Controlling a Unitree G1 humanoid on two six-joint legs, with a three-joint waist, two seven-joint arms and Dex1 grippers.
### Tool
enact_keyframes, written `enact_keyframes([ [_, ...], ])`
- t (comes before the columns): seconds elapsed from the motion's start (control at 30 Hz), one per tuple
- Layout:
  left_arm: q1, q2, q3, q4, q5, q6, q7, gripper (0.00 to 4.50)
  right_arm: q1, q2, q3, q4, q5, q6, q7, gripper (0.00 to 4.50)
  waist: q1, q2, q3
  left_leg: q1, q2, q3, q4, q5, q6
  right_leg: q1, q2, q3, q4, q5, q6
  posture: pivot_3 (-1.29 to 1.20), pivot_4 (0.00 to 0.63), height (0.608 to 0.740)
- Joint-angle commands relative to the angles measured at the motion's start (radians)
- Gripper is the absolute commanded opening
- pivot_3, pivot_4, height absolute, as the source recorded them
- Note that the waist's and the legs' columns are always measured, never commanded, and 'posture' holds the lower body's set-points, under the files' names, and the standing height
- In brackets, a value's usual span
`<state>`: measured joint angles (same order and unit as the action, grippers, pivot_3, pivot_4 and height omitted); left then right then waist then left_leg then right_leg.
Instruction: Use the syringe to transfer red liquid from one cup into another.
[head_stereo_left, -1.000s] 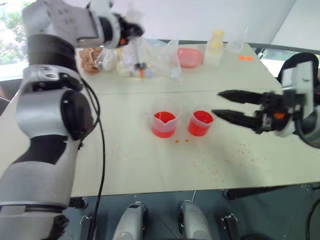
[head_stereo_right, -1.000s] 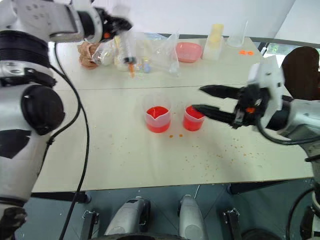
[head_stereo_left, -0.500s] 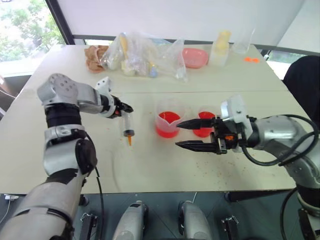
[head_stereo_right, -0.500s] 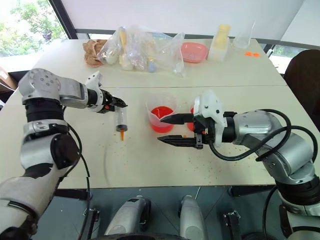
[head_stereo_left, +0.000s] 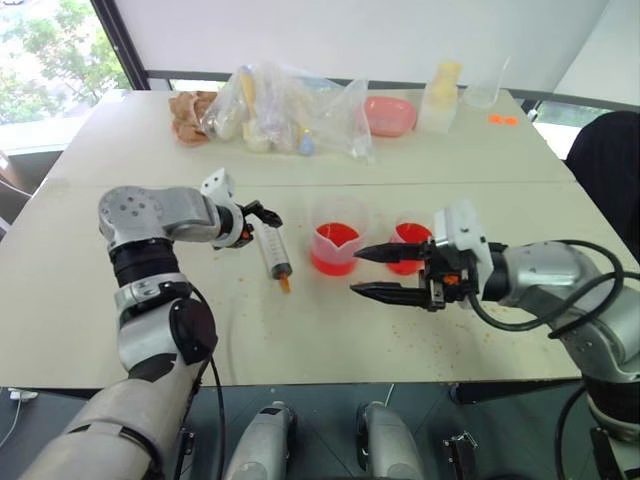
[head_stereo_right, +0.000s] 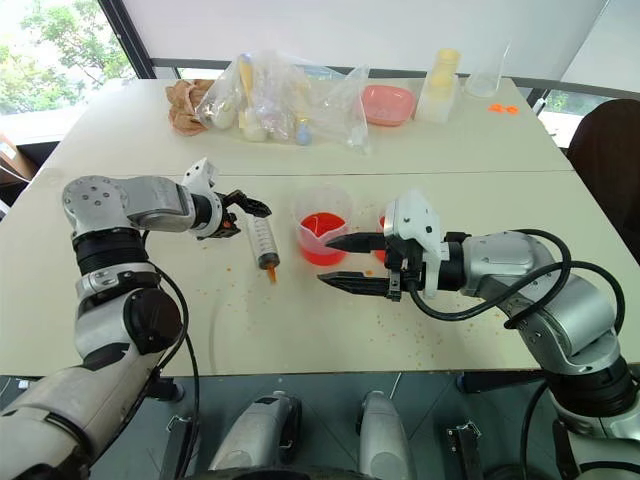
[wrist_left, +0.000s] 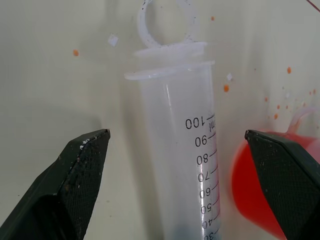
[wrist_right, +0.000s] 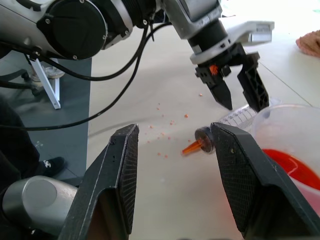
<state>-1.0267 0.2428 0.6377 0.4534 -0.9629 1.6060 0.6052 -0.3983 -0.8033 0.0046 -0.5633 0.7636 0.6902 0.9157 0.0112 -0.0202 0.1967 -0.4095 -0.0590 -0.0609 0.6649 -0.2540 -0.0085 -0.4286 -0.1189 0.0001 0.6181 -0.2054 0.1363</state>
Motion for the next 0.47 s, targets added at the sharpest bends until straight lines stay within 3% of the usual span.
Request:
enact_keyframes([
  [0.03,0.015,0.027,-0.037,-0.129,-0.042,0.008,-0.009,4.44,0.021,-0.013,-0.046,-0.031,0.000,-0.011,-0.009,2.39,0.001,0.000,0.000,0.000,0.000,0.000,0.000,0.000,0.000,0.000,0.000,0.000,0.000,0.000,0.000,0.00,0.150,0.740],
  [0.23,0.203,0.220,-0.343,-0.614,0.160,-0.427,-0.439,4.44,0.113,-0.037,-0.158,-0.050,-0.008,-0.024,-0.047,2.39,0.000,0.001,-0.001,0.000,-0.001,0.002,-0.002,0.004,-0.007,0.000,0.000,0.001,-0.002,0.000,-0.001,0.00,0.150,0.740],
  [0.33,0.322,0.329,-0.402,-0.732,0.207,-0.549,-0.635,4.44,0.164,-0.041,-0.270,-0.065,0.052,0.013,-0.090,2.39,0.001,0.003,-0.002,0.001,0.001,0.002,-0.003,0.004,-0.007,0.001,0.000,0.002,-0.003,0.001,-0.002,0.00,0.150,0.740],
  [0.47,0.511,0.399,-0.370,-0.837,0.237,-0.682,-0.794,4.44,0.241,-0.054,-0.424,-0.085,0.120,0.069,-0.157,2.39,0.002,0.003,-0.002,0.001,0.001,0.002,-0.003,0.000,0.000,0.002,0.000,0.002,-0.004,-0.001,-0.005,0.00,0.150,0.740],
])
